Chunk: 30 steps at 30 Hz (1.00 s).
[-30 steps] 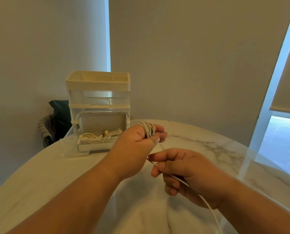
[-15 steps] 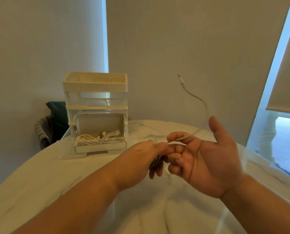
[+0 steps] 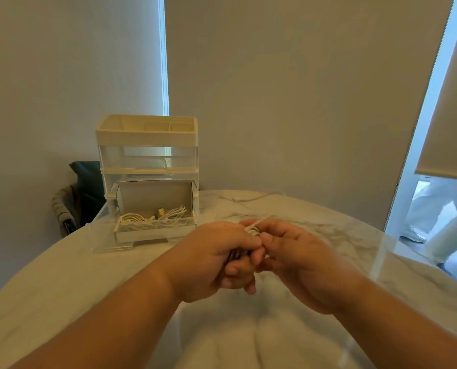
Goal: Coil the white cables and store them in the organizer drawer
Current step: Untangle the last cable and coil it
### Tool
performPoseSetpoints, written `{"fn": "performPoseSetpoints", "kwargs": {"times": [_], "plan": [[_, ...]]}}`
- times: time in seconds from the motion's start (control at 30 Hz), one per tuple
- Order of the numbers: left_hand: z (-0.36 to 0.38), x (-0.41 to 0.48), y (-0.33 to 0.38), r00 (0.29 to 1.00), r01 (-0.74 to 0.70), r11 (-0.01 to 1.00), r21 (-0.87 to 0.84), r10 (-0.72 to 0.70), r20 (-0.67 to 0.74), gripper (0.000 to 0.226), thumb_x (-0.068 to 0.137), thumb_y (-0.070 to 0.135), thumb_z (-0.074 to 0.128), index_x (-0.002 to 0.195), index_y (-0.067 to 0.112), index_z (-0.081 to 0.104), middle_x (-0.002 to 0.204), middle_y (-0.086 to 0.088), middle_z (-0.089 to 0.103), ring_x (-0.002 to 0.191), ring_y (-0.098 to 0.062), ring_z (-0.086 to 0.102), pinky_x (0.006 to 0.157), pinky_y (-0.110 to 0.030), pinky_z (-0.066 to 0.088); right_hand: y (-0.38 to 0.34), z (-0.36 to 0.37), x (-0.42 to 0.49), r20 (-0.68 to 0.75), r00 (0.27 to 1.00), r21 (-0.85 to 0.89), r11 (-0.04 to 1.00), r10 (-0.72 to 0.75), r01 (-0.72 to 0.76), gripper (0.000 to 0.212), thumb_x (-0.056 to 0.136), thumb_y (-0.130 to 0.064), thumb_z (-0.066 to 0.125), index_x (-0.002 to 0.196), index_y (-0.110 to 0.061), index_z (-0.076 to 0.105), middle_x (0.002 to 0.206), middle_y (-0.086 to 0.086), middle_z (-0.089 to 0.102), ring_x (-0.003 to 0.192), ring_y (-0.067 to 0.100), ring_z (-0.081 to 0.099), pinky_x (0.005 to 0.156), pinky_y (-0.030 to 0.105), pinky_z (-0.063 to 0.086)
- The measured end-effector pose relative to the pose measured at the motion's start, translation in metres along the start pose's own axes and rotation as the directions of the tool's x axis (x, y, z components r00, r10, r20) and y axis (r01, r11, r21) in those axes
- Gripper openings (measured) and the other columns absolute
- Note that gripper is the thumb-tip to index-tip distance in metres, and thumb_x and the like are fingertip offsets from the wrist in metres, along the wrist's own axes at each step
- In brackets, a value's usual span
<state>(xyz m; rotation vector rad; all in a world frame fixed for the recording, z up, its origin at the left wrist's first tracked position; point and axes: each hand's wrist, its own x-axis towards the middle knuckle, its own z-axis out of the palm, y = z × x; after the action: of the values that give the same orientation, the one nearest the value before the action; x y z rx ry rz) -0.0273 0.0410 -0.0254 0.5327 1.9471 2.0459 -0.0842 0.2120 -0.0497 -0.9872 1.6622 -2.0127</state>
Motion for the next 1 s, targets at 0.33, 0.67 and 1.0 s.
{"fn": "performPoseSetpoints", "kwargs": {"times": [0.33,0.67,1.0], "plan": [[-0.002,-0.004,0.006,0.999,0.032,0.981,-0.19,-0.031,0.007,0.032,0.097,0.023,0.05,0.077,0.003,0.065,0.055,-0.011,0.059,0.053,-0.022,0.058,0.074,-0.036,0.055,-0.003,0.015,-0.004,-0.091,0.992,-0.161,0.984,-0.091,0.076,0.029,0.104,-0.022,0.042,0.083,-0.009,0.058,0.069,0.016,0.067,0.062,0.029,0.064,0.066,0.039,0.048],[0.016,0.0,0.013,0.905,0.043,0.996,-0.077,-0.071,-0.42,0.029,0.096,0.025,0.06,0.075,0.005,0.065,0.058,-0.008,0.056,0.051,-0.018,0.053,0.067,-0.035,0.052,0.001,0.021,-0.003,-0.264,0.964,-0.193,0.981,-0.043,-0.01,0.029,0.104,-0.023,0.046,0.087,-0.01,0.066,0.073,0.009,0.07,0.065,0.022,0.065,0.069,0.042,0.056],[0.02,0.009,-0.008,0.824,0.063,0.905,0.42,0.19,-0.534,0.029,0.101,0.046,0.042,0.09,0.025,0.06,0.068,0.005,0.054,0.055,-0.003,0.05,0.058,-0.024,0.046,0.007,0.017,-0.001,-0.388,0.921,-0.295,0.951,-0.033,-0.091,0.04,0.104,-0.029,0.046,0.069,-0.026,0.064,0.071,0.01,0.064,0.068,0.026,0.063,0.075,0.049,0.058]]}}
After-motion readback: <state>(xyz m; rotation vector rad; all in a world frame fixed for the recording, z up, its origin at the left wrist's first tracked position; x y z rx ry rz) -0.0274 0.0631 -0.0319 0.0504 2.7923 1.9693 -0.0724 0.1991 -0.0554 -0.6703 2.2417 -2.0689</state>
